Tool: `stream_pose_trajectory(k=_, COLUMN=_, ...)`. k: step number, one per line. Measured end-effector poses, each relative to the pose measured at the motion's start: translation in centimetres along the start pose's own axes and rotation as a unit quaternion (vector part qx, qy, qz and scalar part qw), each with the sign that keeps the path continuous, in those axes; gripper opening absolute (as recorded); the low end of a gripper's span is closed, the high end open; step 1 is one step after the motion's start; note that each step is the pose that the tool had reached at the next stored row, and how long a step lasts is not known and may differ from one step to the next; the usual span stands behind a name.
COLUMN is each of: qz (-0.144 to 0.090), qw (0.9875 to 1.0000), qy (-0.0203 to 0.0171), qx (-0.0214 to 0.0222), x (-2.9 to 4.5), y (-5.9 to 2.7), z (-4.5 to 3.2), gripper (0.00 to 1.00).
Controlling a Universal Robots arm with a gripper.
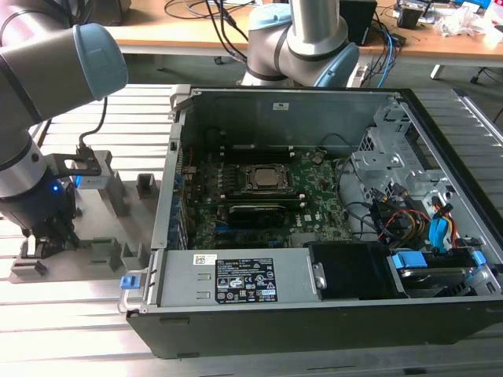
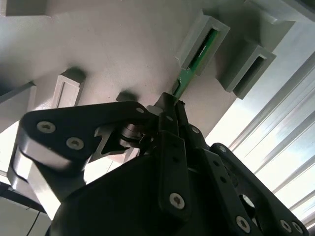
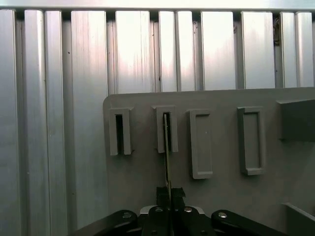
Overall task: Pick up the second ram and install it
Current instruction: 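Pick up the second ram and move it above second insertion slot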
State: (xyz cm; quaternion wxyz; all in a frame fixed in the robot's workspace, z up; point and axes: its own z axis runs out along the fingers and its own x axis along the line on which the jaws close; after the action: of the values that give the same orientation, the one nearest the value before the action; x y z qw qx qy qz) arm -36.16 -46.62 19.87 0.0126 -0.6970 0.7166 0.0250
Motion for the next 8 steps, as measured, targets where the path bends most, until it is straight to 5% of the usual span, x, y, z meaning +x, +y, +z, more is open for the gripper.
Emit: stream_pose_trajectory(k=8, qz=0.000, qw=1.0000, qy=0.0000, qx=0.0000, x=0.00, y=0.01, z=0.01, gripper=0.14)
